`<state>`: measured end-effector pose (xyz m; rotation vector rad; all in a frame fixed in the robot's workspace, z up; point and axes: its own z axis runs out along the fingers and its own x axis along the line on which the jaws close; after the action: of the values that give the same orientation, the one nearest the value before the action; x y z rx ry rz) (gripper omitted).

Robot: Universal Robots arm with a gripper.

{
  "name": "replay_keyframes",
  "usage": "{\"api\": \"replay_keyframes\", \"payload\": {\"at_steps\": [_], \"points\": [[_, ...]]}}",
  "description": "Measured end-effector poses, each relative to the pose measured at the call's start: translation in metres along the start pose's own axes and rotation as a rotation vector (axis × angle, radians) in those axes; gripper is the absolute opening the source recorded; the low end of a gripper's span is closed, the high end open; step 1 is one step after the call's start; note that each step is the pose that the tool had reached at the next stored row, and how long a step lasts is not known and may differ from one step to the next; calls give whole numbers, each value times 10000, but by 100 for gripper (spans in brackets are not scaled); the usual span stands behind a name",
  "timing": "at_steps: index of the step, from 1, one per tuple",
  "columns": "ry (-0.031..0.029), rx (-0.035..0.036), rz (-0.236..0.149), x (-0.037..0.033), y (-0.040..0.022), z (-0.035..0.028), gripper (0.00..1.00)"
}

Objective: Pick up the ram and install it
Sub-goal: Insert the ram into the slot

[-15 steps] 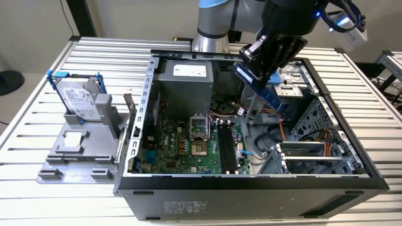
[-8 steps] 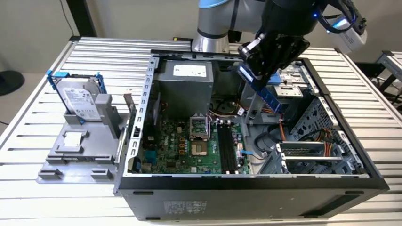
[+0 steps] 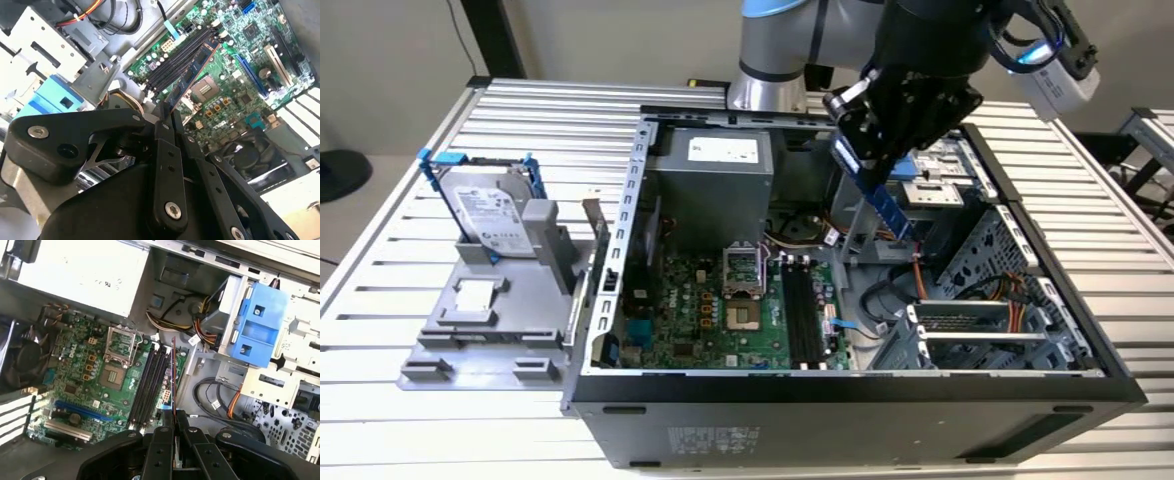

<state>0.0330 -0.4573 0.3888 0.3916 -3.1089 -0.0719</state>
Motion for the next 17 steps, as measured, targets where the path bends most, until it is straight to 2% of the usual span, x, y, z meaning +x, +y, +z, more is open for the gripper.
{"api": "replay_keyframes", "payload": {"at_steps": [10,17], "points": [[-68,-3,1476,0,-1,17,0],[-72,-3,1535,0,-1,18,0]]}}
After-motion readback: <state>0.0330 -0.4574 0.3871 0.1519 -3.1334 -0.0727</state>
